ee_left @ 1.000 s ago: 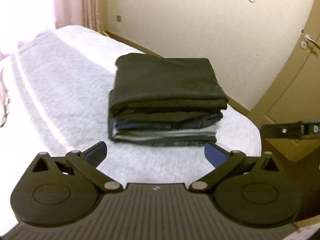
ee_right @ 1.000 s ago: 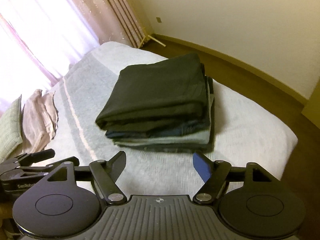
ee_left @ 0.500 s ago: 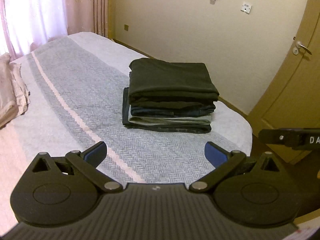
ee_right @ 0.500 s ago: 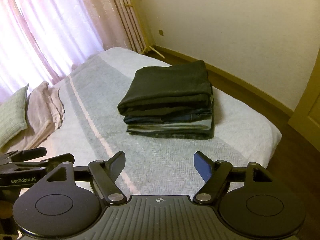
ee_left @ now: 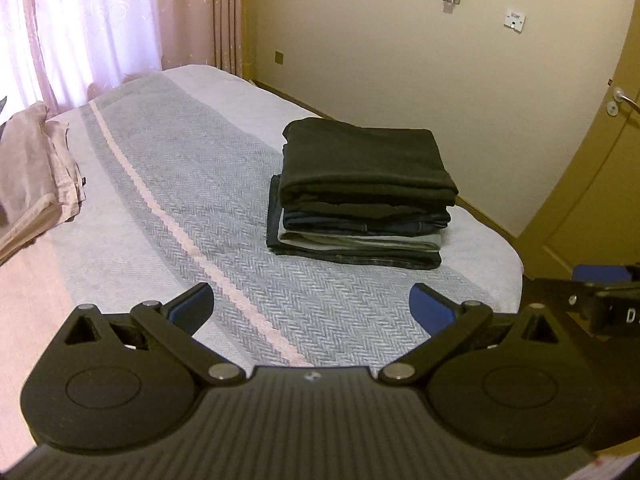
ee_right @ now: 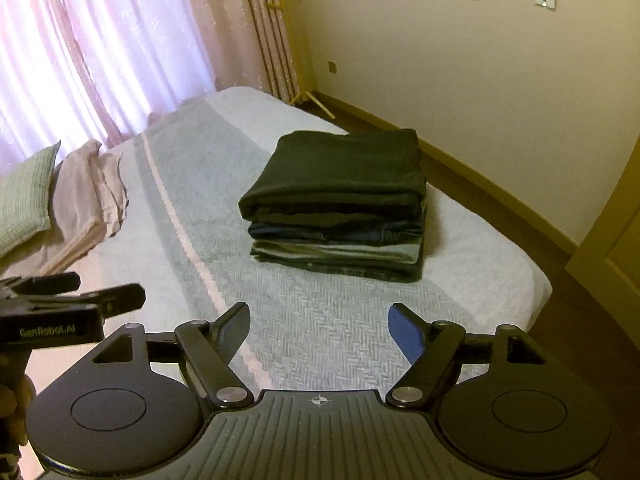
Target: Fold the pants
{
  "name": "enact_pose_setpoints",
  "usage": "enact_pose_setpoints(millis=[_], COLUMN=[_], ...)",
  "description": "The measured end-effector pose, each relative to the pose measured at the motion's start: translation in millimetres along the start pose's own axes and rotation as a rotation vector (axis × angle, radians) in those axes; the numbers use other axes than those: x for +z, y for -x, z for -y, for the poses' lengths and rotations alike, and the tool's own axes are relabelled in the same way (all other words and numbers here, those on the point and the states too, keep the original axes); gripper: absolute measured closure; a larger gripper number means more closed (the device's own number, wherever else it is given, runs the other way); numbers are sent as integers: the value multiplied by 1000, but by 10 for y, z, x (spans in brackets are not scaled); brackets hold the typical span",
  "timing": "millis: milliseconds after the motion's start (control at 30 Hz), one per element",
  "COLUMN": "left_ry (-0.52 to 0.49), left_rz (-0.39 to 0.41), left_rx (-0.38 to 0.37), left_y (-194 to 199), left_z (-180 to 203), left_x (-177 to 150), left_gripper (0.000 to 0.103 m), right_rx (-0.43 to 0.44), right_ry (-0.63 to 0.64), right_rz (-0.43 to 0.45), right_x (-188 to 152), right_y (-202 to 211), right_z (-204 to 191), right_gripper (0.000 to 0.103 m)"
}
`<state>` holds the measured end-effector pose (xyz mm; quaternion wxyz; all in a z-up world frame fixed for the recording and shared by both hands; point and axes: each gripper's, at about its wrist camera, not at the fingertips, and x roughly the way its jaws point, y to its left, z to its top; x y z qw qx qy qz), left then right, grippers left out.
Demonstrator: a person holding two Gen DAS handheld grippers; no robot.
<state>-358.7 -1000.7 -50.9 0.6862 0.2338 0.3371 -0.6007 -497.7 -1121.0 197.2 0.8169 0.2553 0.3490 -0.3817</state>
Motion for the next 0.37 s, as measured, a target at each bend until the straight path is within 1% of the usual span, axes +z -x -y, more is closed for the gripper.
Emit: enact_pose_setpoints(millis=[233, 367], left_ry=[-13, -8], left_rz=[-6, 7], left_rx=[-7, -19], left_y=[-20, -10], left_z=[80, 104], left_x=[-24, -41], left_gripper=[1, 1], right_rx=[13, 16], right_ry=[-3, -6], right_rz=[-9, -11], right_x=[-56, -56], right_y=[-22, -27], right_z=[15, 45], right_gripper=[29, 29])
